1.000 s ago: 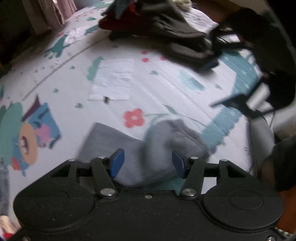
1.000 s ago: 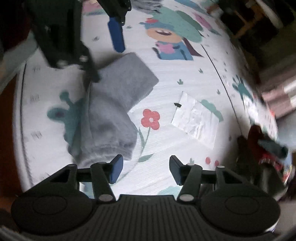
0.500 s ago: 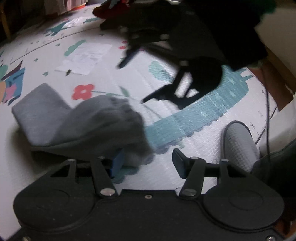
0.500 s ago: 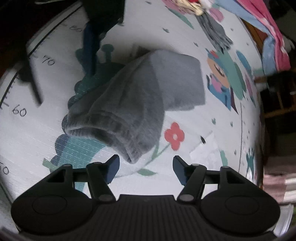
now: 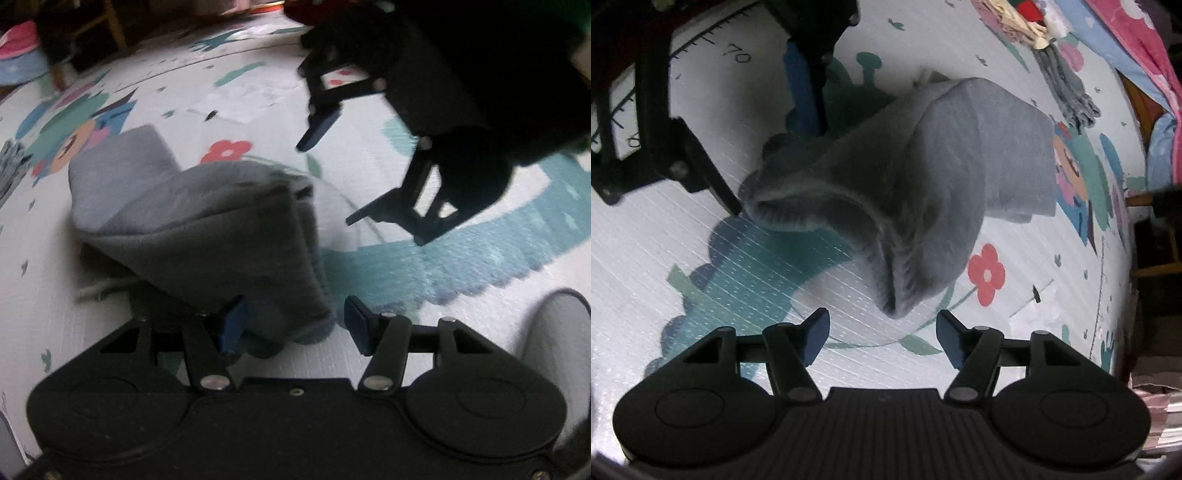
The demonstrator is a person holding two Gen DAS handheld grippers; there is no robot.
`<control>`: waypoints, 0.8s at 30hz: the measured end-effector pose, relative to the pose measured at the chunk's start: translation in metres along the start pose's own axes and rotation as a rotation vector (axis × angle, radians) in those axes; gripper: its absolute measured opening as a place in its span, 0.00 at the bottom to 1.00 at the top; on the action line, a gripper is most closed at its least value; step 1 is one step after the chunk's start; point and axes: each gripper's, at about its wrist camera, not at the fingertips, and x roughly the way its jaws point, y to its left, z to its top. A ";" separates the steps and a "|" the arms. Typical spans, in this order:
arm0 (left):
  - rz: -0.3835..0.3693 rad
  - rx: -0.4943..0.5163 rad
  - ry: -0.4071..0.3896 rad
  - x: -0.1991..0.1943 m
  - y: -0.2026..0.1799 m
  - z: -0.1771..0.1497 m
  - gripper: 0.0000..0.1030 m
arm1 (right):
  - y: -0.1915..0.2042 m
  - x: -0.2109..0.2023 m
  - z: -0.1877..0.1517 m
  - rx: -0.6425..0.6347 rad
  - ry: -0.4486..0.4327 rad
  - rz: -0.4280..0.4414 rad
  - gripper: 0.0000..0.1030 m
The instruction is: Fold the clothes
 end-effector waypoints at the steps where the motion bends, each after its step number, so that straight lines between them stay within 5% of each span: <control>1: -0.012 -0.022 0.002 0.003 0.001 0.001 0.55 | 0.001 0.001 -0.001 0.005 -0.005 -0.006 0.62; 10: 0.061 -0.017 0.002 0.020 0.000 0.009 0.61 | 0.008 0.008 0.002 -0.007 -0.049 -0.038 0.67; 14: 0.019 -0.016 0.016 0.021 0.017 0.011 0.59 | 0.007 0.013 0.004 -0.016 -0.055 -0.052 0.68; 18: -0.033 -0.017 0.041 0.010 0.033 0.012 0.45 | 0.010 0.017 0.009 -0.026 -0.056 -0.103 0.79; 20: -0.048 0.012 0.037 0.003 0.040 0.014 0.26 | 0.008 0.019 0.011 -0.008 -0.053 -0.114 0.80; 24: -0.083 0.078 0.032 -0.012 0.055 0.020 0.20 | -0.001 0.014 0.020 0.028 -0.075 -0.153 0.77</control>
